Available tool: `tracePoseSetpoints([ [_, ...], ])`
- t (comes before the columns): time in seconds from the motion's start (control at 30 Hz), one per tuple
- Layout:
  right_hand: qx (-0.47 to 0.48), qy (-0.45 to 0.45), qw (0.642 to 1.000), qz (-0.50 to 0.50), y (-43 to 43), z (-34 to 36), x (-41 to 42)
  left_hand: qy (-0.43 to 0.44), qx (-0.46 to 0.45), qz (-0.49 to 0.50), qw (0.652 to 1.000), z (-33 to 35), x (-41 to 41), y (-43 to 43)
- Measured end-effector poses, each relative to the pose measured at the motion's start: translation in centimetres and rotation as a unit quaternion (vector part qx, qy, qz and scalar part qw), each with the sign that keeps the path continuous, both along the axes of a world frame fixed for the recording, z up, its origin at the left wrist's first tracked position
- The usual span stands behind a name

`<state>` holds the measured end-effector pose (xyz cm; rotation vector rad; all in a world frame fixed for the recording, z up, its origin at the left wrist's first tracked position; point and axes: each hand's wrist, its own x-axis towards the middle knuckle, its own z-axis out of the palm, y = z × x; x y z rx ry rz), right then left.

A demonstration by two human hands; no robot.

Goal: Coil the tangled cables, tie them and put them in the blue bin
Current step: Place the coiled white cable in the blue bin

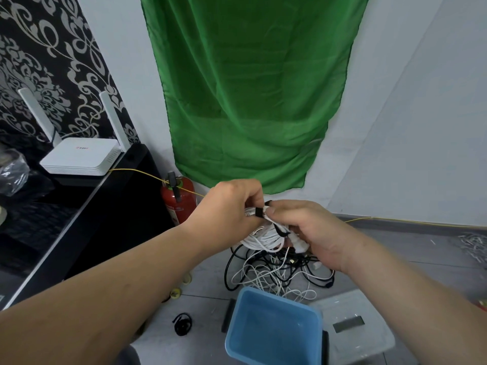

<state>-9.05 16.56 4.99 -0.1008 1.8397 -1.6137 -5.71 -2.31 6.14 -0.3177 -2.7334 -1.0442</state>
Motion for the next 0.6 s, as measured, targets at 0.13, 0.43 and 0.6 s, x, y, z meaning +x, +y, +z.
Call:
tracePoseSetpoints([
  [0.13, 0.018, 0.06, 0.998, -0.015, -0.09, 0.19, 0.38, -0.006, 0.036, -0.001, 0.999, -0.04, 0.02, 0.14],
  [0.43, 0.052, 0.079, 0.995, -0.005, -0.41, 0.27, 0.63, -0.048, 0.061, 0.006, 0.997, -0.39, 0.19, 0.04],
  [0.6, 0.005, 0.084, 0.996, 0.011, -0.21, 0.49, 0.56, -0.074, 0.05, 0.021, 0.996, -0.46, 0.17, -0.01],
])
